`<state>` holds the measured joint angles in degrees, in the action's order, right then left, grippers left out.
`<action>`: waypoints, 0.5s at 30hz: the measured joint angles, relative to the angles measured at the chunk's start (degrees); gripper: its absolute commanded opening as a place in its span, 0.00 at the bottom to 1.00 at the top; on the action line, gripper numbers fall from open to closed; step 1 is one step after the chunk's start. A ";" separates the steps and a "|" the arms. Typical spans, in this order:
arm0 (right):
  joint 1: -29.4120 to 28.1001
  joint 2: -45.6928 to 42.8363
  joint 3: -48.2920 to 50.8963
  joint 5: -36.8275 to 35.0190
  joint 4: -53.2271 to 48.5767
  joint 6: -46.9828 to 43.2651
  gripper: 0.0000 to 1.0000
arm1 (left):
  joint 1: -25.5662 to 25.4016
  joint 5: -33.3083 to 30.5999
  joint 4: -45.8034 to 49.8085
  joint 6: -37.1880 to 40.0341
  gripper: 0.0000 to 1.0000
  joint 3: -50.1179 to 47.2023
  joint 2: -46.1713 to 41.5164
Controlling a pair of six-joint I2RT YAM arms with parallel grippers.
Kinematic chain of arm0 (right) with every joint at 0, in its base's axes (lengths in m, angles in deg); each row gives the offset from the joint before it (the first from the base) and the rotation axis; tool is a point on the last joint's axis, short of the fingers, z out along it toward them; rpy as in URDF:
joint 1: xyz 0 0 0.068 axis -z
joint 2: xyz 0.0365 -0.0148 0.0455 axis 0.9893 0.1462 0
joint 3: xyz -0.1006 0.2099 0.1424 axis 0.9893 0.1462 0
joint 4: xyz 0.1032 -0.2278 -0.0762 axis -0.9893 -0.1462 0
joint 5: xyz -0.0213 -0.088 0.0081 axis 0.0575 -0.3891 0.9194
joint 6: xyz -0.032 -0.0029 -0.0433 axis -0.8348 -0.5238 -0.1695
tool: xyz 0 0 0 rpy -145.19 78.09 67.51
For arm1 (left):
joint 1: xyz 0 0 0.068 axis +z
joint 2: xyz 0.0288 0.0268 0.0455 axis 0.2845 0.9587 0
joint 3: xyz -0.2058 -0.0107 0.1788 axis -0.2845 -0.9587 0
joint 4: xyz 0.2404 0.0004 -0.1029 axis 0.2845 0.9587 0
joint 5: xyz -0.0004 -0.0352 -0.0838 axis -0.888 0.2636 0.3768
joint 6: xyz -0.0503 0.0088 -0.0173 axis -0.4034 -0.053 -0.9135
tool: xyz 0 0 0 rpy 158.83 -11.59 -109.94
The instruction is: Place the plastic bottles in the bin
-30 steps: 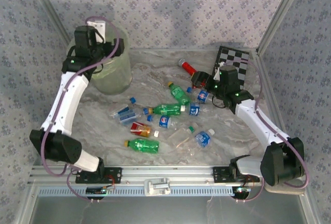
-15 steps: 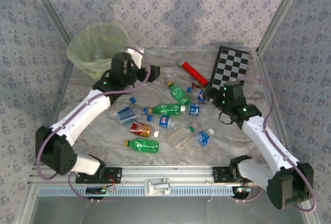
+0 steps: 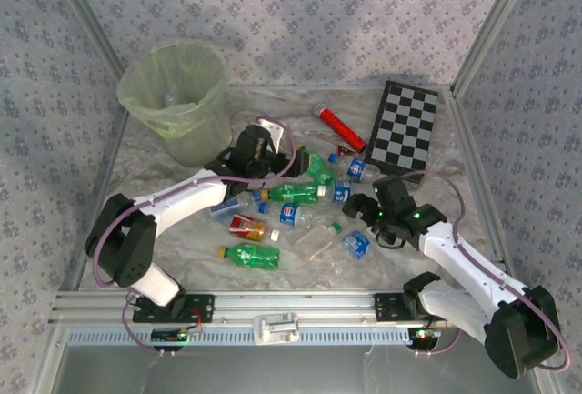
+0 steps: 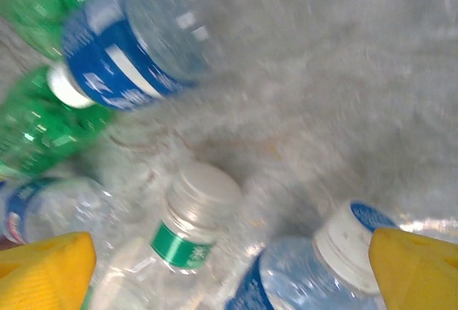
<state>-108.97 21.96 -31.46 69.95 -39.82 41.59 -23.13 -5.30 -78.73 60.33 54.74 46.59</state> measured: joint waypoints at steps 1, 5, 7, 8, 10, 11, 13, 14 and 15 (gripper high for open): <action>-0.68 -0.17 0.74 0.37 -0.24 0.94 1.00 | 0.00 -0.13 -0.17 -0.02 0.96 0.00 0.07; -2.47 -1.16 1.90 0.66 -2.58 3.39 1.00 | 0.00 -0.87 -0.52 0.07 0.96 0.00 0.07; -2.80 -1.42 1.90 0.74 -3.48 4.07 1.00 | 0.00 -1.11 -0.55 0.07 0.96 0.00 0.07; -2.78 -1.46 1.92 0.74 -3.80 4.39 1.00 | 0.00 -1.27 -0.55 0.07 0.96 0.00 0.07; -2.78 -1.46 1.92 0.70 -4.20 4.83 1.00 | 0.00 -1.44 -0.55 0.07 0.97 0.00 0.07; -2.78 -1.46 1.92 0.57 -4.24 4.98 1.00 | 0.00 -1.60 -0.57 0.07 0.97 0.00 0.07; -2.78 -1.46 1.90 0.22 -4.22 5.05 1.00 | 0.00 -1.97 -0.55 0.04 0.97 0.00 0.07; -2.78 -1.46 1.88 -0.11 -4.24 5.05 1.00 | 0.00 -2.12 -0.55 0.04 0.97 0.00 0.07; -2.78 -1.46 1.77 -0.31 -4.33 5.03 1.00 | 0.00 -2.16 -0.55 0.04 0.97 0.00 0.07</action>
<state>-111.75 20.49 -29.69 69.64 -44.15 46.62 -23.13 -7.46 -79.27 60.38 54.74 46.65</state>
